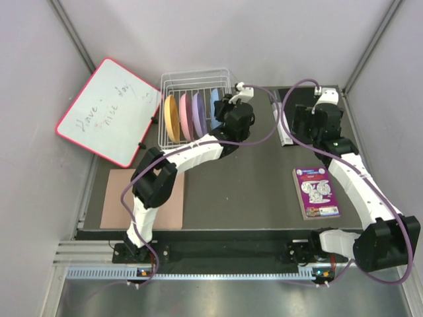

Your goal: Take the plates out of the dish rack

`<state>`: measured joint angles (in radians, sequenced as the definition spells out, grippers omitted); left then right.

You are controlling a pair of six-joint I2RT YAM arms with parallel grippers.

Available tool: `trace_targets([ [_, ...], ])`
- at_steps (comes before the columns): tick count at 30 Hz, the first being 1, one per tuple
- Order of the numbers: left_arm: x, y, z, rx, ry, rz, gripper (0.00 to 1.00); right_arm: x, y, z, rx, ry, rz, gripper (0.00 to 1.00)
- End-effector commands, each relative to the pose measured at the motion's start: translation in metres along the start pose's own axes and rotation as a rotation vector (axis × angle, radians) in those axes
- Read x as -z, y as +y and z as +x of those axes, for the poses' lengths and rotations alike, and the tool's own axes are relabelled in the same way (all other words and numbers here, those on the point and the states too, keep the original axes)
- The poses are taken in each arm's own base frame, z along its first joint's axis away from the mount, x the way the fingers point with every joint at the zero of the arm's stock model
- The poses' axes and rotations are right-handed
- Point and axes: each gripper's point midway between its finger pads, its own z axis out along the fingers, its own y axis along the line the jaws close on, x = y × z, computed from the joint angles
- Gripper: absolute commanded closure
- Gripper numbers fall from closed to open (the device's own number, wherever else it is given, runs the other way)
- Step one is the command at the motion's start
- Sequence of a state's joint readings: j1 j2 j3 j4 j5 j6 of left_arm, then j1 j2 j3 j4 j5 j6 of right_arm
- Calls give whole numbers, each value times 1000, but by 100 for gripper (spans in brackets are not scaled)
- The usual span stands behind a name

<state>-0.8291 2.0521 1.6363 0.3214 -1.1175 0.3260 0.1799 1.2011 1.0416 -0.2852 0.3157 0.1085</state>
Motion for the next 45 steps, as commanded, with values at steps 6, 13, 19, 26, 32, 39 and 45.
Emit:
trace_targets([
  [6,25,59,-95,124,-131,-55,100,-4,-3,1,-36,4,10,0],
  [13,47,74,-119,172,-141,45,100,9,2,-7,-82,-27,-55,0],
  [19,71,68,-118,259,-84,250,100,31,3,-21,-205,-84,-185,0],
  [26,104,42,-91,449,8,497,100,47,14,-14,-334,-103,-388,0],
  [32,119,22,-75,519,62,604,100,54,49,0,-425,-72,-614,1],
  [39,123,2,-64,549,89,653,100,54,64,10,-467,-40,-714,3],
  [45,124,-9,-61,566,95,678,100,53,75,22,-471,20,-782,7],
])
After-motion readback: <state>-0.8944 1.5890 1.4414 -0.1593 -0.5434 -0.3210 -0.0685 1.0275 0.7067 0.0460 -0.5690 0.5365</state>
